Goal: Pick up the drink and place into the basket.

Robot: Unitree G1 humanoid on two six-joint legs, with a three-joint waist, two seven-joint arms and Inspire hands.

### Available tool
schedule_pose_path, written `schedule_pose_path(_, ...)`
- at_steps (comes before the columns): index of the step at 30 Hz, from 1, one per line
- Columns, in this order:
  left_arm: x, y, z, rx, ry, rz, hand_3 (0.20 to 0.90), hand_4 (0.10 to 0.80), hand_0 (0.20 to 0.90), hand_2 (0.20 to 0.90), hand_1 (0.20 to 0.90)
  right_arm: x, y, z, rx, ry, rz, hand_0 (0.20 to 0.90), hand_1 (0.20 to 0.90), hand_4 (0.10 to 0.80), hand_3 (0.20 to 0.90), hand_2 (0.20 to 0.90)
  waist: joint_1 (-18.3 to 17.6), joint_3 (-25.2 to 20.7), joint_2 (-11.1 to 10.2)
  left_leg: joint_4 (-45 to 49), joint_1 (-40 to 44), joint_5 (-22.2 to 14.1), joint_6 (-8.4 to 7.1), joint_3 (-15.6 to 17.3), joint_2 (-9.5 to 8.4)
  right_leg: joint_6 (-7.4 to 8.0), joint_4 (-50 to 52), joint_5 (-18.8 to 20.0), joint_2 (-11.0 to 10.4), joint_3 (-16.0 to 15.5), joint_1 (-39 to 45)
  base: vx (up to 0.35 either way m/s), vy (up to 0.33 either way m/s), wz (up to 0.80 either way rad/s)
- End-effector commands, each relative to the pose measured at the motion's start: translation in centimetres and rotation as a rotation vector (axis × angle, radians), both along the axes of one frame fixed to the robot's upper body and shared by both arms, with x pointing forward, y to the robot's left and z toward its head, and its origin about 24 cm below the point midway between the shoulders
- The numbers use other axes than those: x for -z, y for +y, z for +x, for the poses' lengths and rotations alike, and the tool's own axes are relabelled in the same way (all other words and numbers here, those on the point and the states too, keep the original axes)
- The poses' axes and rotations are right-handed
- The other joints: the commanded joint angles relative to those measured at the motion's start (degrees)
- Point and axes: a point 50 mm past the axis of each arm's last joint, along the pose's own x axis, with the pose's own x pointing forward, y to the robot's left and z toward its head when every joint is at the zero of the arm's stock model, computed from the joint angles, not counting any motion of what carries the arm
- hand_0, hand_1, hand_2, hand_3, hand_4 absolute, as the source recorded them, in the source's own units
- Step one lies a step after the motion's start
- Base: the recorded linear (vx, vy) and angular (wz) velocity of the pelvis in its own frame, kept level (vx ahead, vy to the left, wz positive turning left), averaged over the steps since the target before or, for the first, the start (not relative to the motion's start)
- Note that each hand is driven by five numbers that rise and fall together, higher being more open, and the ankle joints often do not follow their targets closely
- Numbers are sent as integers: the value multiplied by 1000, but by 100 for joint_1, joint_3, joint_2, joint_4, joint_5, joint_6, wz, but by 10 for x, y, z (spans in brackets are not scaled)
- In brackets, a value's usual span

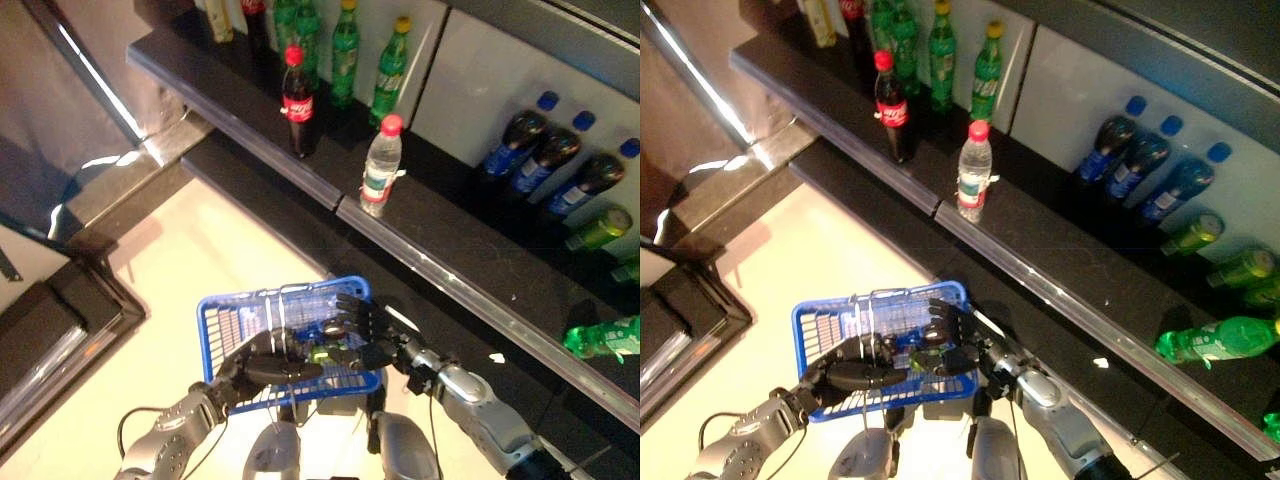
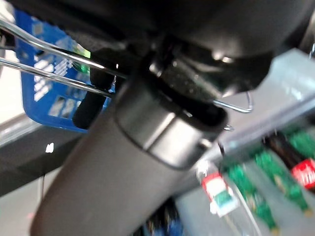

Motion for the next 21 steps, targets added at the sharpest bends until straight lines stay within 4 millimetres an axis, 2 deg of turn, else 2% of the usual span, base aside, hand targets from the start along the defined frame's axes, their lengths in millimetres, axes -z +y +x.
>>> schedule_pose_path(1, -66, -5, 24, -40, -483, -86, 200, 100, 300, 300, 300, -16, 10, -13, -80, -62, 244, 900, 900, 800, 900, 900, -108, -1128, -67, -112, -78, 247, 395, 310, -215, -13, -426, 5, 35, 204, 611, -16, 28, -15)
schedule_pose_path(2, -55, -1, 20, -85, -430, -76, 200, 100, 300, 300, 300, -14, 7, -16, -58, -32, 316, 900, 900, 800, 900, 900, -165, -1200, -81, -198, -28, 273, 382, 390, -183, 10, -499, 52, 36, 246, 627, -11, 24, -17)
schedule_pose_path(3, -55, -2, 20, -85, -430, -76, 200, 100, 300, 300, 300, -14, 7, -16, -58, -32, 316, 900, 900, 800, 900, 900, -159, -1200, -79, -205, -20, 275, 382, 394, -182, 10, -502, 53, 37, 250, 631, -2, 20, -11)
schedule_pose_path(5, -40, 4, 15, -124, -384, -36, 200, 100, 300, 300, 300, -9, 1, -18, -2, -4, 394, 900, 900, 800, 900, 900, -234, -1279, -97, -312, 58, 281, 369, 493, -153, 43, -584, 90, 34, 287, 657, 2, 25, -19)
schedule_pose_path(6, -26, 7, 11, -192, -313, -24, 200, 100, 300, 300, 300, -3, -2, -19, 54, 18, 430, 900, 900, 800, 900, 900, -300, -1329, -110, -373, 102, 286, 361, 587, -128, 71, -638, 131, 25, 317, 665, -1, 32, -27)
schedule_pose_path(11, 5, 21, 1, -351, -170, 6, 200, 100, 300, 300, 300, 7, -11, -24, 186, 48, 521, 900, 900, 800, 900, 900, -450, -1425, -152, -522, 211, 275, 358, 761, -111, 146, -748, 192, -13, 378, 688, -3, 21, -18)
schedule_pose_path(16, 25, 24, -2, -435, -74, 82, 200, 100, 300, 300, 300, 25, -25, -29, 339, 84, 476, 900, 900, 800, 900, 900, -630, -1491, -186, -556, 280, 217, 365, 948, -94, 227, -800, 252, -68, 486, 671, -12, 29, -13)
schedule_pose_path(21, 40, 21, -7, -436, -17, 145, 200, 100, 300, 300, 300, 59, -42, -40, 509, 189, 277, 900, 900, 800, 900, 900, -736, -1518, -200, -489, 304, 114, 390, 1064, -133, 277, -798, 294, -116, 587, 644, -19, 48, -13)
